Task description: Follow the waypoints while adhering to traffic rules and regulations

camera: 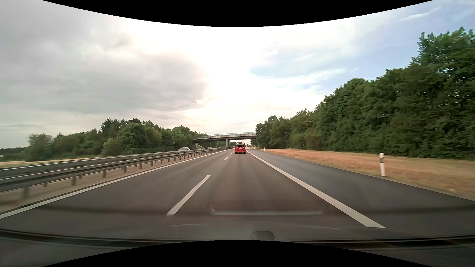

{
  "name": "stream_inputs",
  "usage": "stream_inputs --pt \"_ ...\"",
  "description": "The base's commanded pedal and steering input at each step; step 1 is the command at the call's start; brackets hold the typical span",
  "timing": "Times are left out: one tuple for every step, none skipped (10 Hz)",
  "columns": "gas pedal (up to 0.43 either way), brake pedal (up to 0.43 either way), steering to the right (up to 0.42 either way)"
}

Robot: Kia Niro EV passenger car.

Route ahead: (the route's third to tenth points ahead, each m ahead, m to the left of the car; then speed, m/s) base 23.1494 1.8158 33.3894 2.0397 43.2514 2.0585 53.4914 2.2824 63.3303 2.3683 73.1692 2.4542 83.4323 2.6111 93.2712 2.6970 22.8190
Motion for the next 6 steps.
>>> stream_inputs --pt "0.150 0.000 -0.010" --pt "0.150 0.000 -0.010" --pt "0.150 0.000 -0.010" --pt "0.169 0.000 -0.010" --pt "0.177 0.000 -0.010" --pt "0.197 0.000 -0.009"
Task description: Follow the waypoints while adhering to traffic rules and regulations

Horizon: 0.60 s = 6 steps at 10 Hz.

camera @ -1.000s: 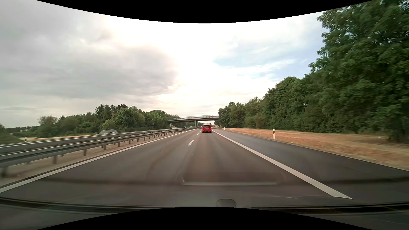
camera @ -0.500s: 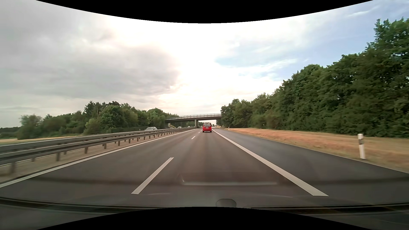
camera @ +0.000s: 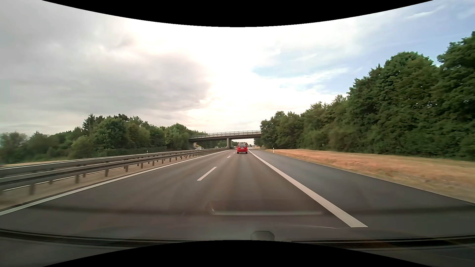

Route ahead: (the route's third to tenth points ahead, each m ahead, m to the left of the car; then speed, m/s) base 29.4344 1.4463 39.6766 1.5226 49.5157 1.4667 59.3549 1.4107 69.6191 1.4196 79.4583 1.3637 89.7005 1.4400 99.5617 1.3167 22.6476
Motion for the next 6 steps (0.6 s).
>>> stream_inputs --pt "0.220 0.000 -0.009" --pt "0.220 0.000 -0.007" --pt "0.220 0.000 -0.005" --pt "0.220 0.000 -0.005" --pt "0.220 0.000 -0.004" --pt "0.220 0.000 -0.004"
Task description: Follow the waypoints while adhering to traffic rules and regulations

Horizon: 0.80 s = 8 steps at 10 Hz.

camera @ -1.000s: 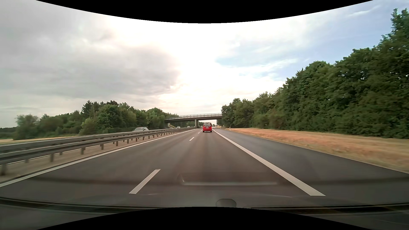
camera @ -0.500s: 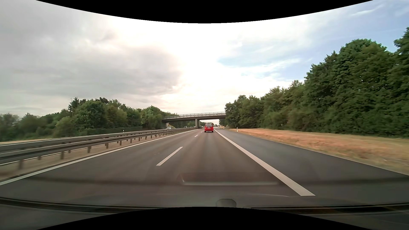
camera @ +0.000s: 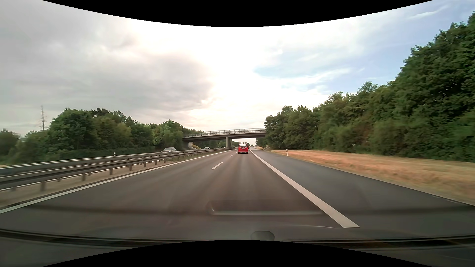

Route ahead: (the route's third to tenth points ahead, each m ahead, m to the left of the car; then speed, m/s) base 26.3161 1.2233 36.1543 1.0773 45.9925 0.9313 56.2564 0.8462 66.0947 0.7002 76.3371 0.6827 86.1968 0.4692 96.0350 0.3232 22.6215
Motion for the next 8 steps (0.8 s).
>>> stream_inputs --pt "0.209 0.000 -0.005" --pt "0.209 0.000 -0.004" --pt "0.209 0.000 -0.004" --pt "0.209 0.000 -0.004" --pt "0.209 0.000 -0.004" --pt "0.197 0.000 -0.004" --pt "0.197 0.000 -0.004" --pt "0.197 0.000 -0.004"
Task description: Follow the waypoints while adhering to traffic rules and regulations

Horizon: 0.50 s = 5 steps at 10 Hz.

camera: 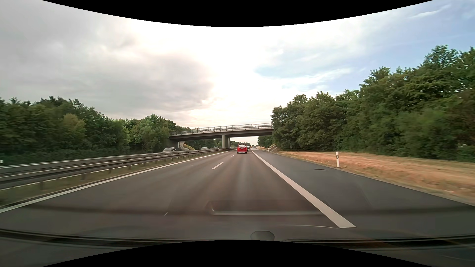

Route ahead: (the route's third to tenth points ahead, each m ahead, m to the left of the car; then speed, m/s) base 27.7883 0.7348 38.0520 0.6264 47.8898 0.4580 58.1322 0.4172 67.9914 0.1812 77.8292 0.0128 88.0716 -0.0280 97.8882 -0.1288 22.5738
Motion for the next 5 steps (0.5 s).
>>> stream_inputs --pt "0.197 0.000 -0.004" --pt "0.197 0.000 -0.001" --pt "0.209 0.000 0.000" --pt "0.209 0.000 0.000" --pt "0.220 0.000 0.003"
